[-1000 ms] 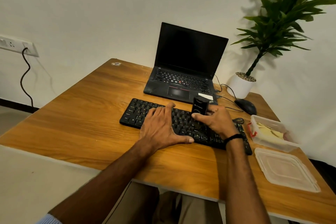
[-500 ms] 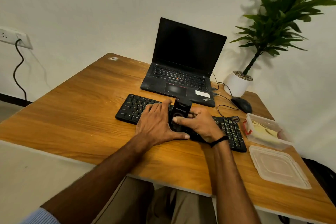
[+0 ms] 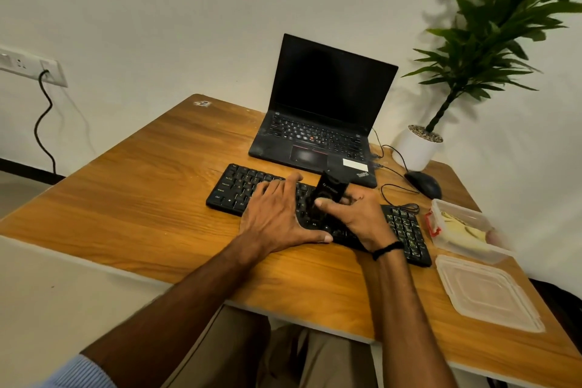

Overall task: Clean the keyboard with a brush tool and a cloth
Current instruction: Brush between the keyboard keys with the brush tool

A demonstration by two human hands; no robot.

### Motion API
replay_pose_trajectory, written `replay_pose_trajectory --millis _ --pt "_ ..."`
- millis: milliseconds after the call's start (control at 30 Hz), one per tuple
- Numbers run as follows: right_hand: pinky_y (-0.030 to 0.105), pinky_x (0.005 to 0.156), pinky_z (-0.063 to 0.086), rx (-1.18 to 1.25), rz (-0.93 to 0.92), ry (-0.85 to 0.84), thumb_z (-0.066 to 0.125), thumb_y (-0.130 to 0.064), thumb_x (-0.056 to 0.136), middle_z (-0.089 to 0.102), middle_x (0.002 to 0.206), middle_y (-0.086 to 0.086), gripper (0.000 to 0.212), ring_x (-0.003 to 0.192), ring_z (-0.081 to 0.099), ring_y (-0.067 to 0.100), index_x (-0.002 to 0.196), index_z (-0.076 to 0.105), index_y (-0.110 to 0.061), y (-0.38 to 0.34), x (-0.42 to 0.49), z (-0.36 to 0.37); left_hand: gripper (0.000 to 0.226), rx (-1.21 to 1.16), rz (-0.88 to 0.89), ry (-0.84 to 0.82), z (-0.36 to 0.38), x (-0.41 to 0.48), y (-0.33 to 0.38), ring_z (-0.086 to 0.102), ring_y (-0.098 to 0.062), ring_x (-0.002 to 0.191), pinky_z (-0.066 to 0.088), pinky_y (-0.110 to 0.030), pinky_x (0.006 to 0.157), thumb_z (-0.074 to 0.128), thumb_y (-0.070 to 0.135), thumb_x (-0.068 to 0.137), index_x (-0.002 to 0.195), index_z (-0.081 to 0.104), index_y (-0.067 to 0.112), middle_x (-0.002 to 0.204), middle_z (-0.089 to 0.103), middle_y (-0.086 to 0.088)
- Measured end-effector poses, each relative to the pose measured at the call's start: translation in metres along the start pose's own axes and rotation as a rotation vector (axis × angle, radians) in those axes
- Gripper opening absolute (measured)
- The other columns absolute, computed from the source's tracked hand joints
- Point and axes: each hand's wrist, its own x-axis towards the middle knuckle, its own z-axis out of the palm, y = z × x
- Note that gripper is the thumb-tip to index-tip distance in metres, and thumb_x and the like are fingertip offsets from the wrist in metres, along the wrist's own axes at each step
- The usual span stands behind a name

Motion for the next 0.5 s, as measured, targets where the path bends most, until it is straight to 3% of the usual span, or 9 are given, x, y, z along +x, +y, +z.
replay_pose_trajectory --millis 67,167,233,333,367,467,500 --pt "0.035 0.081 0.06 0.066 0.045 -0.197 0.08 -0.005 0.077 0.076 0.102 0.01 0.036 0.097 0.073 0.025 0.111 0.07 -0.004 -0.005 -0.006 0.0 0.129 -0.003 0.004 -0.003 -0.001 0.0 -0.001 0.052 -0.019 0.125 0.03 -0.039 0.117 0.042 0.109 0.054 0.148 0.022 0.022 0.135 0.057 -0.002" --pt "0.038 0.083 0.06 0.044 -0.034 0.018 0.081 -0.011 0.078 0.076 0.1 0.006 0.032 0.095 0.073 0.023 0.108 0.072 -0.008 0.001 -0.003 -0.003 0.13 0.001 0.001 -0.001 -0.001 0.0 0.0 0.053 -0.02 0.125 0.03 -0.04 0.118 0.042 0.109 0.054 0.148 0.024 0.022 0.135 0.057 -0.003" --pt "0.04 0.083 0.06 0.02 -0.042 0.06 0.082 -0.013 0.077 0.077 0.098 0.004 0.03 0.092 0.074 0.02 0.106 0.073 -0.009 0.003 -0.003 -0.005 0.13 0.0 0.0 0.004 -0.001 0.0 0.0 0.053 -0.02 0.125 0.031 -0.04 0.118 0.042 0.109 0.054 0.148 0.024 0.022 0.135 0.057 -0.004" --pt "0.03 0.079 0.059 -0.019 -0.008 -0.159 0.082 -0.007 0.076 0.077 0.101 0.002 0.035 0.095 0.073 0.016 0.109 0.073 -0.011 -0.004 -0.01 -0.006 0.128 -0.012 0.009 0.007 -0.001 0.0 -0.001 0.054 -0.02 0.122 0.031 -0.039 0.116 0.044 0.108 0.054 0.147 0.025 0.022 0.133 0.058 -0.003" --pt "0.031 0.079 0.059 -0.041 -0.026 -0.148 0.082 -0.01 0.076 0.077 0.101 0.001 0.034 0.095 0.073 0.015 0.109 0.073 -0.013 -0.004 -0.01 -0.007 0.128 -0.012 0.012 0.011 -0.002 0.0 -0.001 0.054 -0.02 0.122 0.031 -0.04 0.116 0.044 0.108 0.054 0.147 0.025 0.022 0.133 0.058 -0.003" --pt "0.038 0.079 0.061 -0.092 -0.07 0.113 0.083 -0.021 0.078 0.077 0.092 -0.002 0.021 0.087 0.073 0.014 0.096 0.073 -0.025 0.004 -0.008 -0.015 0.13 -0.004 0.012 0.009 0.0 0.0 -0.001 0.054 -0.02 0.124 0.031 -0.041 0.117 0.043 0.11 0.053 0.148 0.025 0.022 0.135 0.057 -0.004" --pt "0.036 0.079 0.061 -0.071 -0.057 0.1 0.083 -0.019 0.077 0.077 0.092 -0.002 0.021 0.088 0.073 0.015 0.096 0.073 -0.024 0.004 -0.011 -0.016 0.13 -0.003 0.01 0.007 0.001 0.0 -0.001 0.054 -0.02 0.124 0.032 -0.041 0.117 0.043 0.11 0.053 0.148 0.025 0.022 0.135 0.057 -0.004"
